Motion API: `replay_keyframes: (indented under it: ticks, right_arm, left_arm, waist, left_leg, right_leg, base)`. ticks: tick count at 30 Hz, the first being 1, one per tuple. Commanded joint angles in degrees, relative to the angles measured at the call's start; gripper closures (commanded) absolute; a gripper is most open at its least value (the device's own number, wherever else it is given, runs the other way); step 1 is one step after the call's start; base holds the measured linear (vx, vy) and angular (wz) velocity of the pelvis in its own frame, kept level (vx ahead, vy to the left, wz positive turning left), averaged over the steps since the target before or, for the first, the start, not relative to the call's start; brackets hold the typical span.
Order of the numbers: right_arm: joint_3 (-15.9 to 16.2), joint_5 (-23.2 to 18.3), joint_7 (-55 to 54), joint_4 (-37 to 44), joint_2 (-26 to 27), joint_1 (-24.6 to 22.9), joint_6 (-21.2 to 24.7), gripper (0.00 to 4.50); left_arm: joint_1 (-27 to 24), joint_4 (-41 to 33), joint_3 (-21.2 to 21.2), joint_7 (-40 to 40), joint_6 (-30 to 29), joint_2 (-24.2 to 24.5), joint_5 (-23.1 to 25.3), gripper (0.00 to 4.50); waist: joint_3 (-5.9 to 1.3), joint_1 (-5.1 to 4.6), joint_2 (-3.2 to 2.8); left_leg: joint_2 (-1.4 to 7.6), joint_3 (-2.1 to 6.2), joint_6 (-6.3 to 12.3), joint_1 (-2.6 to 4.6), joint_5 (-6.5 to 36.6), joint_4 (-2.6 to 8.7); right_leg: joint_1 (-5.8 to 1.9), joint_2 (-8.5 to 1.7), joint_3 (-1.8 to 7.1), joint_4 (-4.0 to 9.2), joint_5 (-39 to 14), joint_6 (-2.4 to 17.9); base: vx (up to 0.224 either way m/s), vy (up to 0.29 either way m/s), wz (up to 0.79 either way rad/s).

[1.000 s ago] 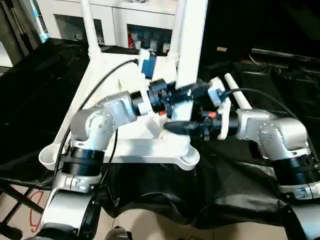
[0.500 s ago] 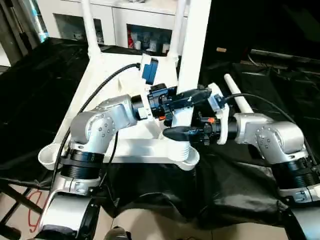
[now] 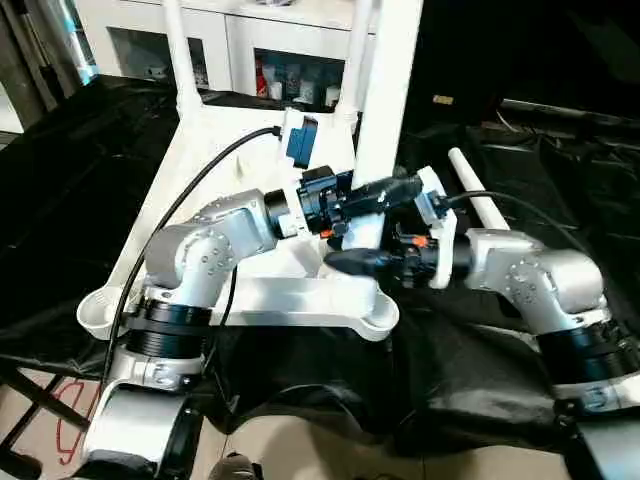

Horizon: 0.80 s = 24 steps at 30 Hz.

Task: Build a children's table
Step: Pick table leg

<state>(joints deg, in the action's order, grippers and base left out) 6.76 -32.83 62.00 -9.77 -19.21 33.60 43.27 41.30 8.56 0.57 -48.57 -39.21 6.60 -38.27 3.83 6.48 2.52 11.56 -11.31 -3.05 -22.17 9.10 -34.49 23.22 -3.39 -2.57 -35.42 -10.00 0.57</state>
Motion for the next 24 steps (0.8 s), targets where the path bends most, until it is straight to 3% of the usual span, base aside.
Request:
replay_keyframes:
  ticks: [1, 3, 6, 8, 10, 14, 17, 19, 20, 21, 23, 24]
  right_arm:
    - [-1.04, 1.06, -1.82, -0.95, -0.13, -0.47, -0.59, 2.57]
    - [-2.51, 0.55, -3.90, -1.03, 1.50, -0.96, -2.19, 2.58]
    - [-5.32, 0.55, -8.60, -1.58, 4.43, -1.29, -5.22, 2.58]
    - [-5.99, 0.83, -9.92, -1.77, 5.22, -1.40, -6.22, 2.59]
    - [-7.05, 2.17, -13.70, -2.21, 6.91, -1.92, -9.07, 2.59]
    - [-6.65, 5.20, -17.24, -2.17, 7.68, -2.82, -13.16, 2.59]
    - [-5.93, 9.90, -21.94, -3.44, 7.96, -3.10, -18.11, 2.59]
    - [-6.45, 12.77, -26.68, -4.99, 8.61, -3.00, -21.10, 2.59]
    - [-7.02, 13.50, -28.51, -5.65, 8.94, -2.94, -21.95, 2.59]
    - [-7.04, 13.68, -28.74, -5.72, 8.93, -2.97, -22.16, 2.59]
    - [-7.21, 14.74, -30.36, -5.88, 8.82, -3.31, -23.11, 2.59]
    - [-7.23, 14.77, -30.45, -5.87, 8.82, -3.33, -23.11, 2.59]
  left_arm:
    - [1.87, -0.21, 0.99, 0.88, 1.89, -0.71, 0.24, 1.42]
    - [2.05, 0.32, 4.19, 4.69, 6.47, -3.63, 0.06, 1.42]
    - [3.72, 1.78, 9.38, 9.33, 7.42, -6.38, -3.53, 1.42]
    - [4.11, 2.15, 10.49, 10.30, 8.02, -6.65, -4.32, 1.42]
    - [4.13, 2.07, 11.98, 10.66, 8.95, -5.68, -4.92, 1.42]
    - [2.96, 1.25, 12.17, 10.41, 10.65, -3.91, -2.60, 1.42]
    - [0.83, 1.90, 9.31, 10.70, 12.99, 0.06, 4.61, 1.42]
    - [-2.24, 2.49, 3.71, 8.69, 16.39, 5.02, 12.03, 1.42]
    - [-3.91, 2.37, 0.44, 7.15, 17.97, 7.69, 15.44, 1.42]
    - [-4.26, 2.30, -0.25, 6.69, 18.49, 8.23, 16.09, 1.42]
    - [-6.94, 1.55, -5.60, 2.62, 21.26, 12.53, 20.41, 1.42]
    - [-7.09, 1.50, -5.91, 2.35, 21.32, 12.78, 20.60, 1.42]
  waist:
    - [-4.82, 0.02, -0.25]
    - [-4.76, 0.08, -0.15]
    - [-4.82, 0.10, -0.26]
    - [-4.80, 0.06, -0.21]
    - [-4.81, 0.04, -0.56]
    - [-4.83, -0.19, -0.65]
    - [-4.70, -0.40, -0.75]
    - [-4.67, -0.56, -0.96]
    - [-4.69, -0.87, -0.35]
    - [-4.63, -0.87, -0.66]
    - [-4.67, -0.82, -1.03]
    - [-4.72, -0.90, -0.59]
  left_leg:
    - [1.57, 0.97, -0.94, 1.37, 8.87, 3.47]
    - [1.59, 0.99, -0.95, 1.33, 9.30, 3.46]
    - [1.46, 0.96, -1.00, 1.38, 9.51, 3.36]
    - [1.48, 1.01, -1.06, 1.38, 9.75, 3.45]
    - [1.46, 1.08, -1.30, 1.42, 9.65, 3.53]
    - [1.39, 1.03, -1.65, 1.48, 9.59, 3.63]
    - [1.53, 1.14, -2.29, 1.63, 10.58, 3.83]
    - [1.58, 1.25, -2.87, 1.77, 11.26, 4.05]
    - [1.58, 1.20, -3.23, 1.77, 11.79, 4.18]
    - [1.59, 1.22, -3.39, 1.79, 11.69, 4.22]
    - [1.68, 1.26, -3.41, 1.90, 11.76, 4.25]
    - [1.67, 1.17, -3.26, 1.82, 11.33, 4.30]
  right_leg:
    - [-3.08, -4.13, 2.09, 3.74, -8.50, 11.25]
    - [-3.20, -4.21, 2.10, 3.90, -8.40, 11.39]
    - [-3.08, -4.22, 2.05, 3.84, -8.55, 11.69]
    - [-3.06, -4.14, 2.01, 3.79, -8.69, 11.71]
    - [-3.02, -4.15, 2.01, 3.75, -8.48, 11.15]
    - [-3.02, -3.92, 2.00, 3.77, -8.41, 10.29]
    - [-2.77, -3.99, 2.05, 3.88, -10.34, 8.89]
    - [-2.53, -3.97, 2.08, 4.02, -12.17, 7.60]
    - [-2.57, -3.99, 2.15, 4.09, -13.15, 6.91]
    - [-2.53, -4.00, 2.19, 3.92, -13.01, 7.07]
    - [-2.35, -4.05, 2.21, 3.97, -12.16, 7.50]
    - [-2.43, -3.94, 2.22, 3.59, -11.26, 7.56]
  base:
    - [0.000, 0.000, 0.00]
    - [0.000, 0.000, 0.00]
    - [0.000, 0.000, 0.00]
    - [0.000, 0.000, 0.00]
    - [0.000, 0.000, 0.00]
    - [0.000, 0.000, 0.00]
    - [0.000, 0.000, 0.00]
    - [0.000, 0.000, 0.00]
    - [0.000, 0.000, 0.00]
    - [0.000, 0.000, 0.00]
    - [0.000, 0.000, 0.00]
    - [0.000, 0.000, 0.00]
